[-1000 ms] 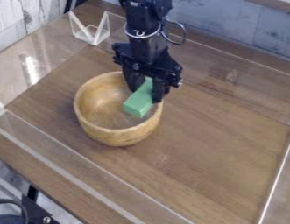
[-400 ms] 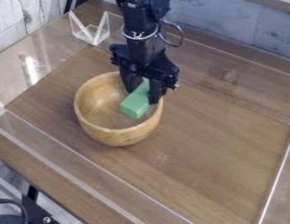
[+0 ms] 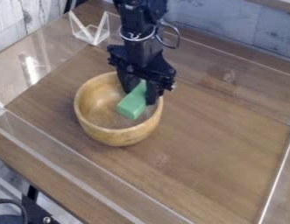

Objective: Put green stick into wooden bowl

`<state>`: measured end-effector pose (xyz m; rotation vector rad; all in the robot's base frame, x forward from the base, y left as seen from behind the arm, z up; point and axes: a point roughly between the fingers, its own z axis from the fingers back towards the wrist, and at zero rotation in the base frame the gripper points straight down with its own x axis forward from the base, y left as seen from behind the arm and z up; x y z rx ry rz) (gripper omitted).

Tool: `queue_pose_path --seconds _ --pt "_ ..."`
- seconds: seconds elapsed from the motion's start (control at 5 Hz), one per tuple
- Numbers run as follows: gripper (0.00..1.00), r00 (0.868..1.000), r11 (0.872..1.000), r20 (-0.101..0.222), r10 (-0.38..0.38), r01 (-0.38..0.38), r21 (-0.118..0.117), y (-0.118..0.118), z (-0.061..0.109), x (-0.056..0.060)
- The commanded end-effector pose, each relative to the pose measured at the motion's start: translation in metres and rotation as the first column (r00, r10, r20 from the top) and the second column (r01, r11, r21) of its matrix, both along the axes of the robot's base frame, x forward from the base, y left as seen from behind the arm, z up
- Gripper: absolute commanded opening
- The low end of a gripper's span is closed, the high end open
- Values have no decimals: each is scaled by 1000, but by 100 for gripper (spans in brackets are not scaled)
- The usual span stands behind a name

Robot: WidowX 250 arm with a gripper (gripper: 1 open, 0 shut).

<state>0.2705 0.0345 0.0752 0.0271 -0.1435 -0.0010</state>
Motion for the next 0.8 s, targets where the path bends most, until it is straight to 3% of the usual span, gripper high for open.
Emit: queue_pose_path --seconds 0.0,0.2,0.6 --pt "0 999 1000 31 -9 9 16 5 9 3" --pt "100 1000 1000 26 -10 10 22 6 10 2" --pt "100 1000 999 12 -12 11 31 8 9 0"
